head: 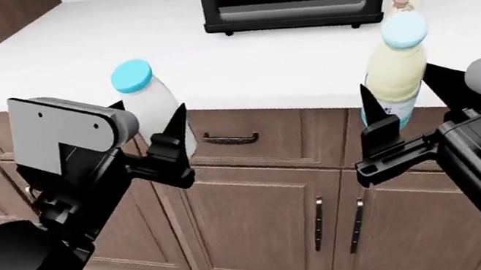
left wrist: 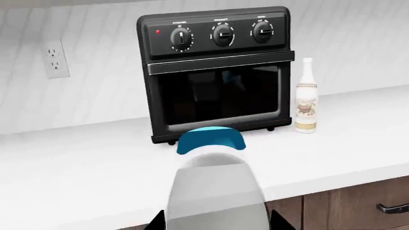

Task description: Move the drinks to the dining counter.

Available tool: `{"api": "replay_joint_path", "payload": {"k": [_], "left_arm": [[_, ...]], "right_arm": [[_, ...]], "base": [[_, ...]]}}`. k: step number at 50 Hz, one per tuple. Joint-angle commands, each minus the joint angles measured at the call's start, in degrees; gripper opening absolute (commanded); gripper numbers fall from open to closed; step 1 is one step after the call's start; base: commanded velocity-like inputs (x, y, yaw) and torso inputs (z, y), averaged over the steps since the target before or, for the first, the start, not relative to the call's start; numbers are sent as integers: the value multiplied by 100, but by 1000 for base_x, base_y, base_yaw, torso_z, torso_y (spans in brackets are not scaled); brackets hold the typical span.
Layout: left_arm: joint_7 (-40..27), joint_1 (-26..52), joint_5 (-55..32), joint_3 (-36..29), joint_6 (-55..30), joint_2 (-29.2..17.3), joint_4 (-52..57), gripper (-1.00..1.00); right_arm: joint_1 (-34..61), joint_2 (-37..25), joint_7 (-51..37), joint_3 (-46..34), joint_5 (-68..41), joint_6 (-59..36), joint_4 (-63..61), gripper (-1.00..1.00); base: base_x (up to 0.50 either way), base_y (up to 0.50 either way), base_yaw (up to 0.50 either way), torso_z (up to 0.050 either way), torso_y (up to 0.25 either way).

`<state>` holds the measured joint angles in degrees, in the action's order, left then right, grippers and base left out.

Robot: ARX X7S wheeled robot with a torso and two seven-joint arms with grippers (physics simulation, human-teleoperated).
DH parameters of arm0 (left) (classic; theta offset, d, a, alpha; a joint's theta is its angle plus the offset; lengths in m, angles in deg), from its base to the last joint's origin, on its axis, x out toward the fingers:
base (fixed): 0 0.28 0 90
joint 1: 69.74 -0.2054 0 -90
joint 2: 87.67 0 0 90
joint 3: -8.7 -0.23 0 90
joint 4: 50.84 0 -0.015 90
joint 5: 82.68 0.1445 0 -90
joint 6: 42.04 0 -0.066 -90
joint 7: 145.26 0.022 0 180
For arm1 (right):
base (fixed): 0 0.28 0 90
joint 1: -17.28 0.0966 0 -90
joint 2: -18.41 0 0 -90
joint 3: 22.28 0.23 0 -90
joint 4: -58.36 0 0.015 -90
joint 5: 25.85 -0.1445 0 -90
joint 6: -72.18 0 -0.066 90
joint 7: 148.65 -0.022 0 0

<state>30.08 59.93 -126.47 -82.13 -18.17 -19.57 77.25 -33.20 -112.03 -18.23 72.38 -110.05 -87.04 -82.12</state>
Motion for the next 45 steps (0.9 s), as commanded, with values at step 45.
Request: {"api": "replay_joint_path", "payload": {"k": [45], "left_arm": [[-192, 114, -183, -100, 81, -67, -25, -100]], "right_arm": [[-132, -170, 96, -18, 204, 194, -74, -100]], "base": [[0, 0, 500, 0, 1]]}}
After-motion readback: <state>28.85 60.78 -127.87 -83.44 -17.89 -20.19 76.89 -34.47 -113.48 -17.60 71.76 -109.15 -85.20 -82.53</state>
